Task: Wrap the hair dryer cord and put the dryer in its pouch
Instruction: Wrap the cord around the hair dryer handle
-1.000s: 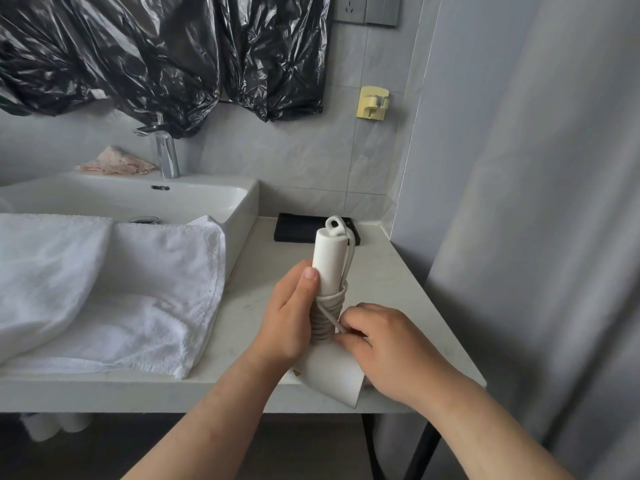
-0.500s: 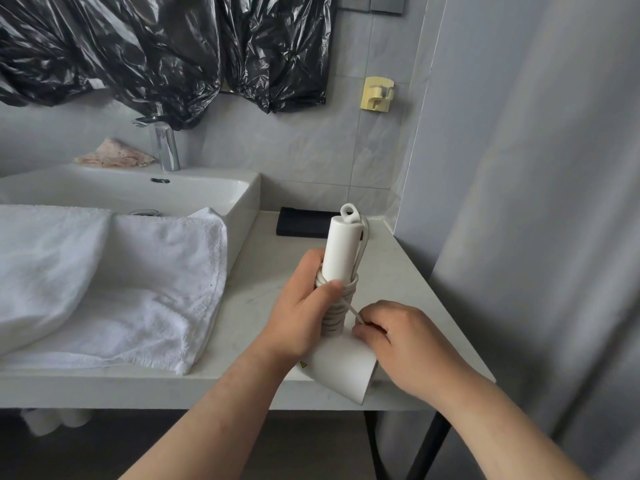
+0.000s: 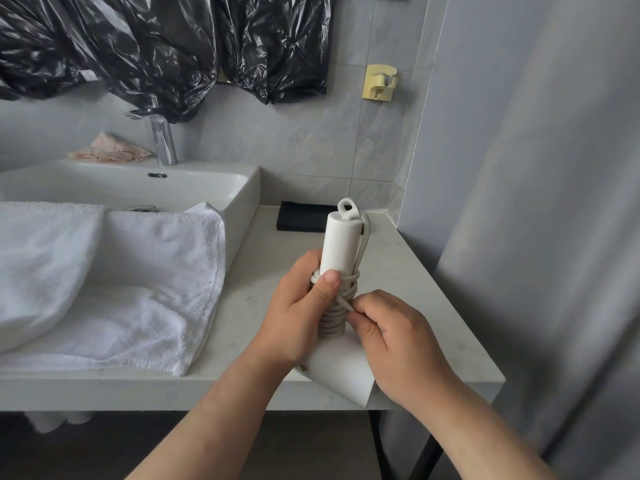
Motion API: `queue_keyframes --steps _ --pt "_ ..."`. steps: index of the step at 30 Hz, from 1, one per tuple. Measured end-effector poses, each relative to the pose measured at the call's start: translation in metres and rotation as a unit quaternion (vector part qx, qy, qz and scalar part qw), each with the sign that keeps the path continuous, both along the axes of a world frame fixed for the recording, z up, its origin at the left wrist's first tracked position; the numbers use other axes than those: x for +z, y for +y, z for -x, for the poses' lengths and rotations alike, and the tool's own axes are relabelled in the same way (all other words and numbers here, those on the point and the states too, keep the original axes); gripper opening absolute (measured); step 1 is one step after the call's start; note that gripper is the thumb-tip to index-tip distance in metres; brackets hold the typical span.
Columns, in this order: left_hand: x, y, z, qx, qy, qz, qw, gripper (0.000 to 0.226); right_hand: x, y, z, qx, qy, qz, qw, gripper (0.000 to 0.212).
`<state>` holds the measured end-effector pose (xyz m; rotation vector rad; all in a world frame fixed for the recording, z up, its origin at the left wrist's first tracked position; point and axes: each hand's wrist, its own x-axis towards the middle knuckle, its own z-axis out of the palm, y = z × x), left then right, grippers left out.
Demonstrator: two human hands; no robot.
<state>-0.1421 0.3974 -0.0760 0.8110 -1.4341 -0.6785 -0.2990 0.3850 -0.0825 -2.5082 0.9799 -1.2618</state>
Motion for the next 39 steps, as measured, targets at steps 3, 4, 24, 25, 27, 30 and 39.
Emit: queue_keyframes --steps 3,4,24,25,27,30,39 --pt "-0.001 0.0 -0.001 -0.016 0.018 0.005 1.0 0.013 -0.005 0.0 0.0 -0.002 0.018 0.001 1.0 0.018" --pt "-0.002 0.0 -0.001 -0.018 0.018 0.005 1.0 0.012 -0.006 -0.001 0.001 -0.002 0.023 0.002 1.0 0.019" --pt "-0.004 0.005 0.001 0.041 -0.015 0.015 0.999 0.034 -0.008 0.005 0.004 -0.002 0.014 -0.092 0.996 0.03" --pt "-0.003 0.007 0.002 0.042 -0.019 0.014 0.999 0.033 -0.009 0.004 0.004 -0.004 0.01 -0.097 0.995 0.032" --pt "-0.001 0.007 0.002 0.043 -0.022 0.011 0.999 0.028 -0.011 0.003 0.005 0.001 -0.01 -0.117 0.993 0.025" --pt "0.001 0.004 0.003 0.046 -0.023 -0.001 0.999 0.023 -0.011 0.001 0.006 0.006 -0.041 -0.157 0.987 0.015" --pt "-0.004 0.016 0.004 0.095 -0.035 0.027 0.994 0.025 -0.022 0.013 0.0 -0.028 -0.128 -0.259 0.957 0.028"
